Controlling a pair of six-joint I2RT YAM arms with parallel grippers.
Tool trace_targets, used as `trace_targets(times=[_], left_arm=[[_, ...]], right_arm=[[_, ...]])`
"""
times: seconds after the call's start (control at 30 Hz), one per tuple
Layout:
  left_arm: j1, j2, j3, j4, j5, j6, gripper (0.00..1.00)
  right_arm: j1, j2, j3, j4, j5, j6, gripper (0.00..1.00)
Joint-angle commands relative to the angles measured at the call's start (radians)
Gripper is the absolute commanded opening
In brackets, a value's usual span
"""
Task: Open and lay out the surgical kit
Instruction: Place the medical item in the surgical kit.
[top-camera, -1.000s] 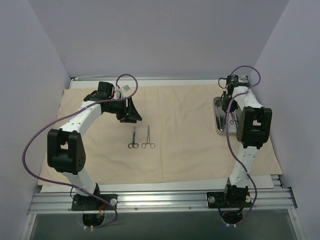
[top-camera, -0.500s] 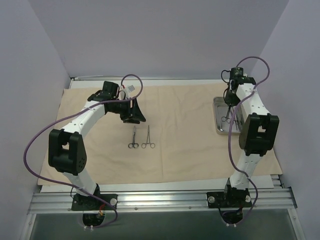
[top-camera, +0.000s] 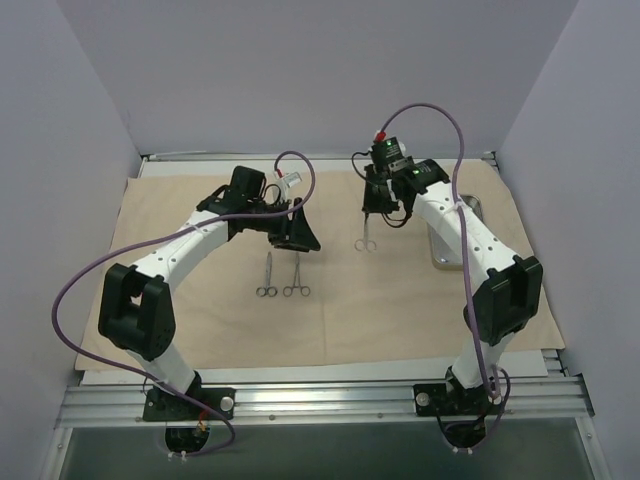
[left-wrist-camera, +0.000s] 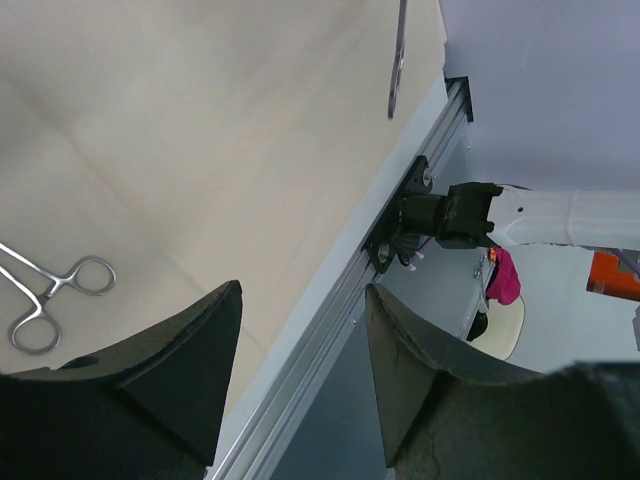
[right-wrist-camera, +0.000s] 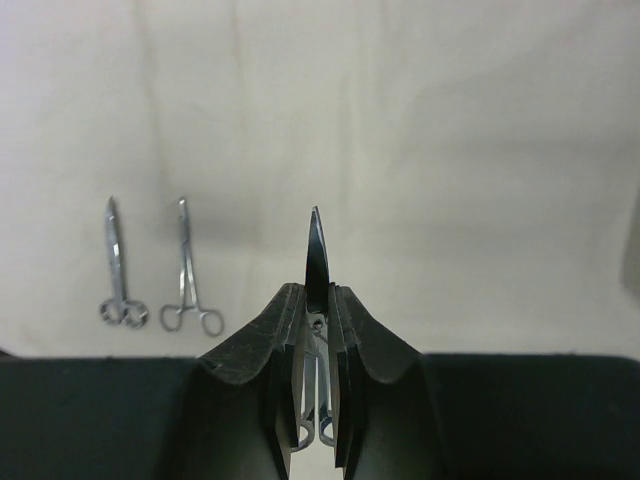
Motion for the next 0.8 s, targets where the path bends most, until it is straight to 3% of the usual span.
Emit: trace_targets(times=[0.0, 0.3, 0.5, 0.77], left_arm=[[-0.017, -0.051, -0.022, 0.093, 0.024, -0.026, 0.61], [-0.053, -0.095, -0.105, 0.204, 0.026, -0.107, 0.62], [-0.079, -0.115, -0.153, 0.319, 0.03, -0.173, 0.62], [-0.099, -0.104, -0.167, 0.34, 0.036, -0.194, 0.6]], right_arm=[[0.058, -0.043, 0.02, -0.019, -0.008, 0.123, 0.0], [0.19, -0.045, 0.038, -0.022, 0.019, 0.183, 0.0], [0.213, -0.051, 0.032, -0.024, 0.016, 0.202, 0.0], [0.223, -0.069, 0.014, -0.005, 0.012, 0.235, 0.0]])
